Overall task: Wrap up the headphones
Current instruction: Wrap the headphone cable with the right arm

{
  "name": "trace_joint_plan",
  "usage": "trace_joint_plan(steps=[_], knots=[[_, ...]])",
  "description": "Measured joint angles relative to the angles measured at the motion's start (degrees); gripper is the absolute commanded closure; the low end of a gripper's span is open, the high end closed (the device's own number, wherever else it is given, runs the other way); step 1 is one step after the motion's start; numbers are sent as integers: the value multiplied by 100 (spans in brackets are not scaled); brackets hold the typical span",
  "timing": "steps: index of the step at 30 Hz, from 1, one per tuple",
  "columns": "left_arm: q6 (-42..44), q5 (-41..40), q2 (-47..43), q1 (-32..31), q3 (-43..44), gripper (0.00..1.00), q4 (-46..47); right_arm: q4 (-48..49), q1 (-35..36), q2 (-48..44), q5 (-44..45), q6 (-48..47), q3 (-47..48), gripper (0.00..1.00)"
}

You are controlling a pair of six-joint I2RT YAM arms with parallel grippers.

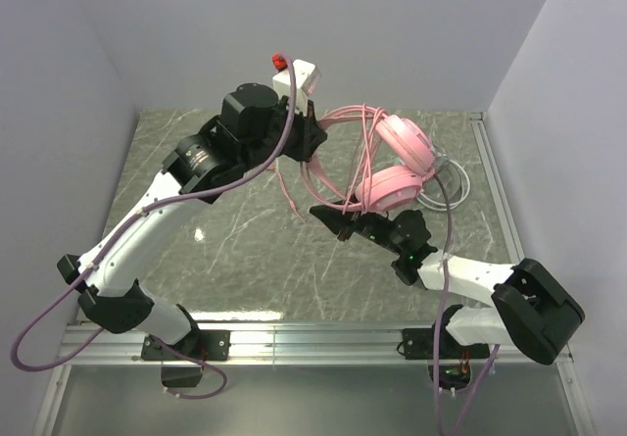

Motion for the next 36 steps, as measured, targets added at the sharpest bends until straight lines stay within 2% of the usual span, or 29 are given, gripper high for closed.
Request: trace_joint_plan(steps=[8,19,25,36], knots=[[-334,-476,-413,205,-1541,100,911,-498,457,0,417,181,-411,100],[-981,-415,-925,1008,-2942,100,1825,-1064,994,44,835,214,-396,100],[-1110,-603,-1056,1215,-3248,100,2120,-1064,1121,236,883,216,-387,100],[-1010,-367,-1154,1497,-3327,100,2251,-1176,1172,306,1309,236,-391,100]])
